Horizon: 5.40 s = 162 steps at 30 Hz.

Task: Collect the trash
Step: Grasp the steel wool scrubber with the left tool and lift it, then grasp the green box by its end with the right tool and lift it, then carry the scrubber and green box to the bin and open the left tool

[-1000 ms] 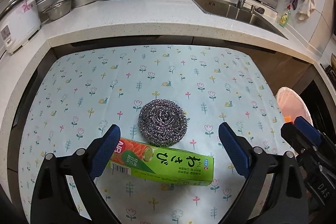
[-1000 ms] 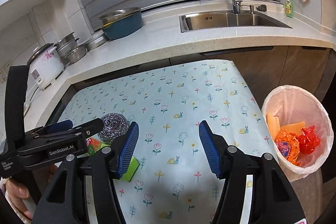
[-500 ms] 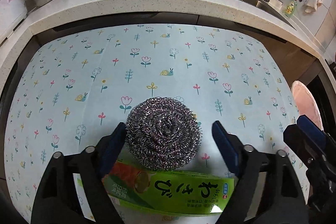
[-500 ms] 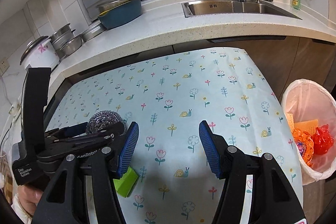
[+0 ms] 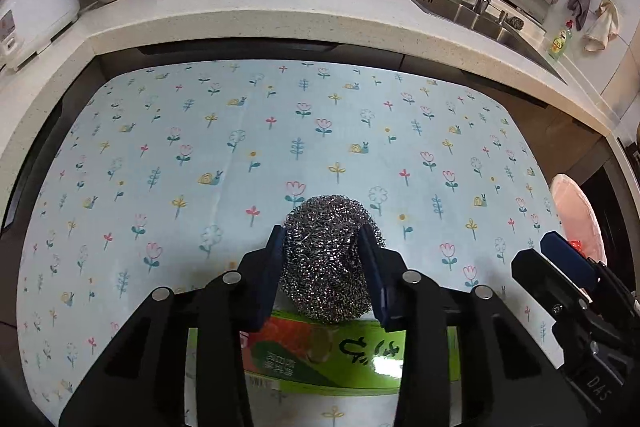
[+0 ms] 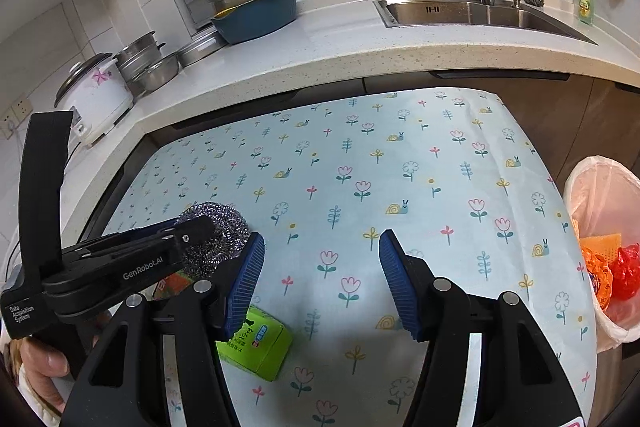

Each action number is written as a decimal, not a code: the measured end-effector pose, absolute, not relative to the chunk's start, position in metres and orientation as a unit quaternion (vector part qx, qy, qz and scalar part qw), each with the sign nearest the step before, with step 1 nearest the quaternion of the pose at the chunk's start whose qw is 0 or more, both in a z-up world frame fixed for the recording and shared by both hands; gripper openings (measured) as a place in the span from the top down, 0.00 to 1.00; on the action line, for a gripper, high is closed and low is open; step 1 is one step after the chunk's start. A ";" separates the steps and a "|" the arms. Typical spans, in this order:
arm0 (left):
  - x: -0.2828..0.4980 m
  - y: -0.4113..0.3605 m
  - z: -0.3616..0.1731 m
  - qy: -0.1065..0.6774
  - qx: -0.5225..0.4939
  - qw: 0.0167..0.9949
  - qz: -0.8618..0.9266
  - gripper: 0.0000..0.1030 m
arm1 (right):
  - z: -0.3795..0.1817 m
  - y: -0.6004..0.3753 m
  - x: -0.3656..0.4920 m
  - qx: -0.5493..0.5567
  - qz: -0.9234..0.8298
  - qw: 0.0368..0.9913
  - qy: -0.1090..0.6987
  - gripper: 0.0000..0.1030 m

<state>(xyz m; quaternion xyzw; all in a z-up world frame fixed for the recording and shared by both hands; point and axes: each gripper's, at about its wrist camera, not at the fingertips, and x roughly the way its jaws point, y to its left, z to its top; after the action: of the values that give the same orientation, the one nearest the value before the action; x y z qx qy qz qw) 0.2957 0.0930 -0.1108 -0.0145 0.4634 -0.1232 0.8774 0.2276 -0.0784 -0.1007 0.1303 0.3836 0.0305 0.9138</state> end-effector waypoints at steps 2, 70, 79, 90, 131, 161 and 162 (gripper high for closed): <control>0.291 0.107 -0.108 0.460 -0.022 0.880 -0.114 0.66 | -0.102 -0.069 0.227 0.125 0.045 0.912 0.389 0.44; 0.075 0.169 -0.094 0.453 0.004 0.888 -0.083 0.82 | -0.153 0.004 0.094 0.112 0.171 0.837 0.507 0.51; 0.073 0.145 -0.098 0.459 0.002 0.879 -0.131 0.91 | -0.150 0.024 0.054 0.046 0.184 0.840 0.508 0.47; 0.069 0.184 -0.096 0.449 -0.021 0.884 -0.132 0.37 | -0.151 0.033 0.053 0.005 0.135 0.861 0.491 0.59; 0.153 -0.005 -0.059 0.417 0.021 0.876 -0.243 0.47 | -0.067 -0.177 0.076 0.153 -0.014 0.917 0.369 0.81; 0.172 -0.195 -0.035 0.384 0.076 0.845 -0.363 0.47 | -0.049 -0.346 0.056 0.202 -0.135 0.918 0.314 0.81; 0.173 -0.199 -0.036 0.385 0.077 0.844 -0.365 0.47 | -0.050 -0.350 0.056 0.202 -0.136 0.918 0.312 0.81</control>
<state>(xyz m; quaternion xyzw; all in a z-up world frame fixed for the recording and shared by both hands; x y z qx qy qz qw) 0.1729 -0.1995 -0.0356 0.0772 0.3849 -0.3651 0.8441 0.0557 -0.3500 -0.0498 0.2018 0.3120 -0.1356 0.9184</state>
